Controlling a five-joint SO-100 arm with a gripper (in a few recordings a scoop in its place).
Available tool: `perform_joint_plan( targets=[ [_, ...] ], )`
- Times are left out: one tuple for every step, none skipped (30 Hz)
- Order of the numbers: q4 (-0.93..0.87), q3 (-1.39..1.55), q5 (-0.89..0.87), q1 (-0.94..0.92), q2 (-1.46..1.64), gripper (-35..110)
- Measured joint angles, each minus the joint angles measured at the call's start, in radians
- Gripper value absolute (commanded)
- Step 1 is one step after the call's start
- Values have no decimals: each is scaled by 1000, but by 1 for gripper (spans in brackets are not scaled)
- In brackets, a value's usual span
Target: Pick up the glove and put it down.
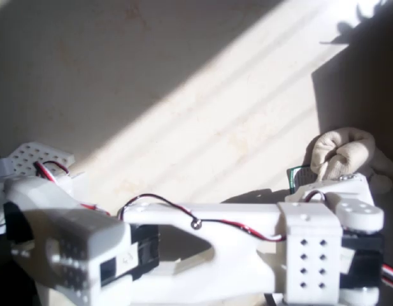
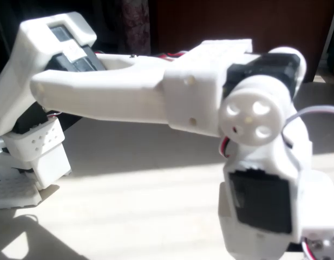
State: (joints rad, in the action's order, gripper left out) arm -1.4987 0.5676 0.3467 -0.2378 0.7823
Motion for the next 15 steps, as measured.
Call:
perform_joint_plan(
  targets=[
    [0,0,0,0,8,26],
    [0,0,0,0,12,26],
    [0,0,0,0,17,26],
    [0,0,0,0,21,26],
    [0,0,0,0,28,26],
    [0,0,0,0,38,26],
    [0,0,0,5,52,26],
    [0,0,0,14,66,26],
    [0,0,0,26,81,26],
    [0,0,0,41,94,26],
    [0,0,0,58,104,26],
    [0,0,0,75,110,26],
    [-2,0,0,94,115,26],
    [-2,0,0,114,120,26],
    [-2,0,0,135,124,26]
  ],
)
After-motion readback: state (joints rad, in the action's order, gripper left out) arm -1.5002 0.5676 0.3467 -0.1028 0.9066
